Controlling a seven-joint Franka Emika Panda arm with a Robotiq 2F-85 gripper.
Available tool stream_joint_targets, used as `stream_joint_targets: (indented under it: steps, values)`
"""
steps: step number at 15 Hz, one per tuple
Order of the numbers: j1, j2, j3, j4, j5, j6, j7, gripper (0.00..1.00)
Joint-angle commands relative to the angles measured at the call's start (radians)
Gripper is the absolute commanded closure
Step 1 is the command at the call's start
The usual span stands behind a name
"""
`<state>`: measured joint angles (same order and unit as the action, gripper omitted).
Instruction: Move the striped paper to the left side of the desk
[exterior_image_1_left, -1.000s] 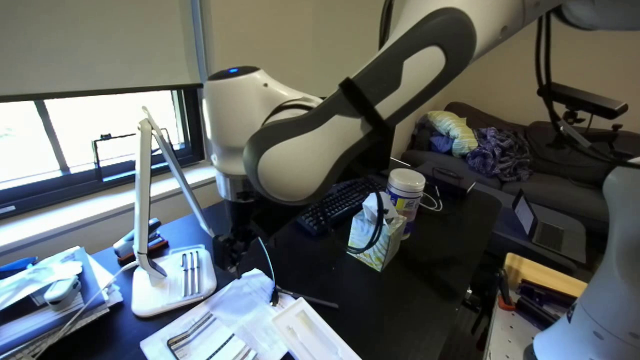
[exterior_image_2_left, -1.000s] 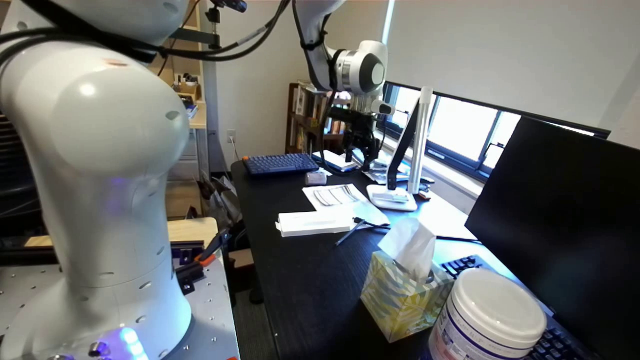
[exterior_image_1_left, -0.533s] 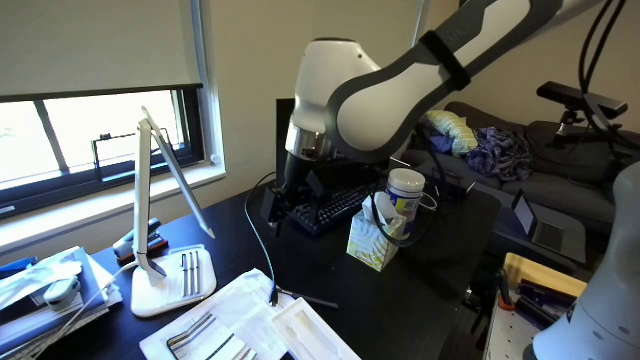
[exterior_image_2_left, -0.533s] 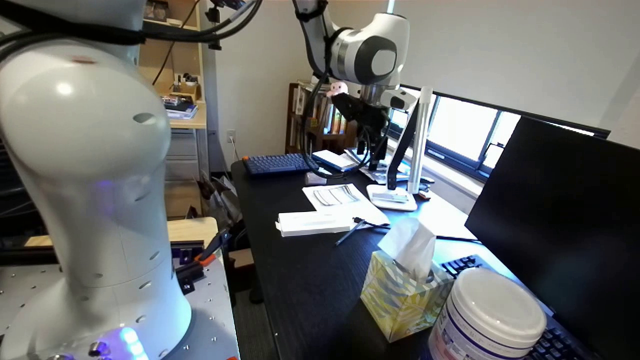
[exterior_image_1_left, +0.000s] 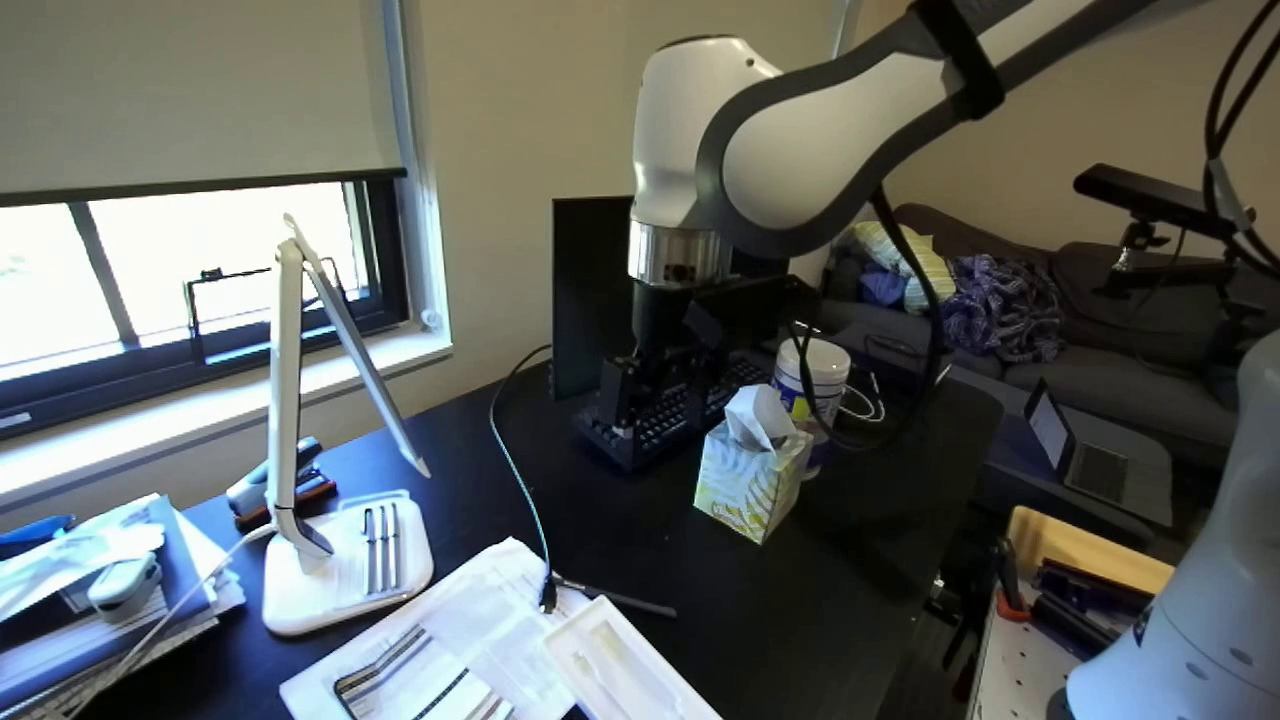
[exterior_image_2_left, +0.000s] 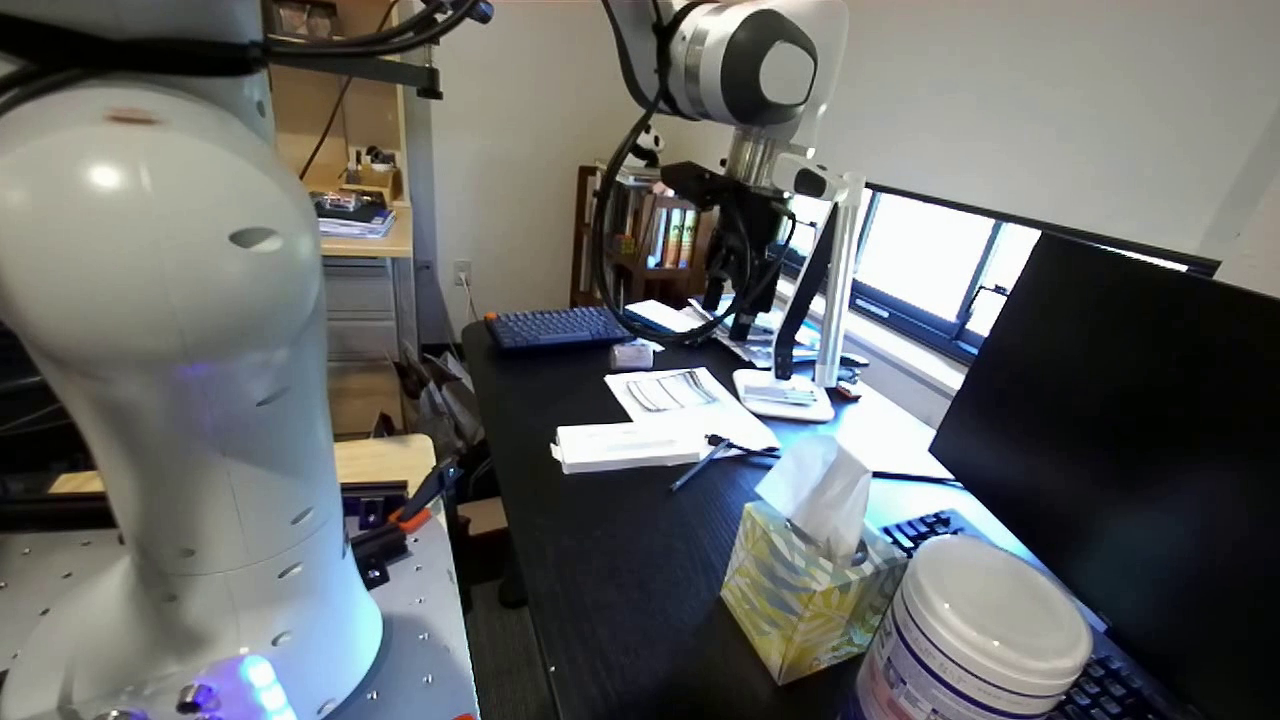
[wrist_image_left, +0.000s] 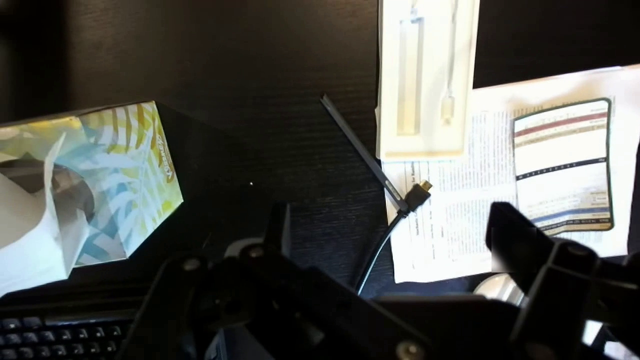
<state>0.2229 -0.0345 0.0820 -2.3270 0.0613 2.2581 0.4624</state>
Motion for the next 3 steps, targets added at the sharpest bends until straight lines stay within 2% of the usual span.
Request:
stream_joint_targets:
  steps: [1, 3]
  values:
    - [-0.025, -0.005, 0.037, 0.018, -0.018, -0.073, -0.025, 0.0]
    - [-0.026, -0.001, 0.042, 0.009, -0.001, -0.039, -0.004, 0.0]
